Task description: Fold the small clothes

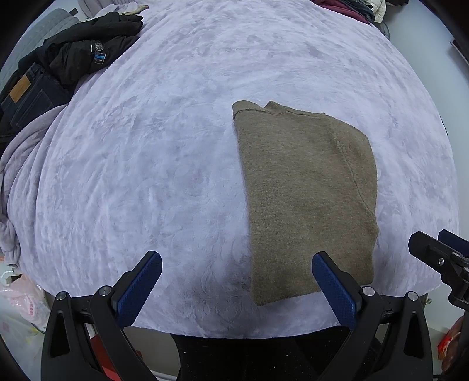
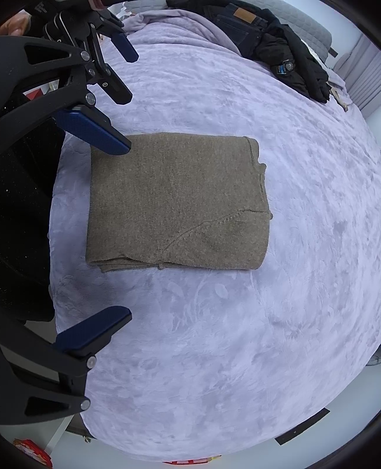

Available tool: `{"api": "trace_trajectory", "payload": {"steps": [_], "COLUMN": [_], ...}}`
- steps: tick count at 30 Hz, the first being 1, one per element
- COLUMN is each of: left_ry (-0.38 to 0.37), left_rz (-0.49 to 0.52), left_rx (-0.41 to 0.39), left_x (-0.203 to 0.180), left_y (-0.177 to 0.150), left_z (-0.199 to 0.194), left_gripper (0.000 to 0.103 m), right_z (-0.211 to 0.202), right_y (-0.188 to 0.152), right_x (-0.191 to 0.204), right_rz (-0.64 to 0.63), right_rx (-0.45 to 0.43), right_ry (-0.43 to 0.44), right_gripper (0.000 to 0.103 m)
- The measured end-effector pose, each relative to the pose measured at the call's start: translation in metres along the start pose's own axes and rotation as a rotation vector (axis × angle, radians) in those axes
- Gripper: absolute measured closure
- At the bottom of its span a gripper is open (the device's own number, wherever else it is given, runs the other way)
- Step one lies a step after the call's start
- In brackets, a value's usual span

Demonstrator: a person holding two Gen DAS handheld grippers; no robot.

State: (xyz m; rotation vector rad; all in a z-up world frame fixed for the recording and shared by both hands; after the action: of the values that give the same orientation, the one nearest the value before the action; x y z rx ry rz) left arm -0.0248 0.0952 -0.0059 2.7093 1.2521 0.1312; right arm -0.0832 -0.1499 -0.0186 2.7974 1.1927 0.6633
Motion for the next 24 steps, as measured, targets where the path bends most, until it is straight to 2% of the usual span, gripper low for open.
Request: {"api": "trace_trajectory", "payload": {"steps": [24], "left_ry": [0.0], "left_rz": [0.005], "left_rx": [0.001], "left_x": [-0.0002], "left_y": [-0.0003], "left_z": [-0.0003], "left_gripper": [0.0], "right_z": [0.0002], "right_y": [0.0012], "right_x": [0.0004], "right_rz": [0.0], "right_rx": [0.004], "right_ry": [-0.001], "right_gripper": [0.0]}}
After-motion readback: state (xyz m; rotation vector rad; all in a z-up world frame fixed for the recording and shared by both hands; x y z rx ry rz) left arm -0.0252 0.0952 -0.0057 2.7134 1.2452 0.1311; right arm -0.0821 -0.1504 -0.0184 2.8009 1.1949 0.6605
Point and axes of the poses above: each gripper's, at about its wrist camera, not at the fingertips, and z roughly the way its jaws point, x to its left, y to its top, the point moved 4 cm from there along z, roughly the way its jaws point, and after that the axes turned 2 degrees about -x, right-handed, at the moved point
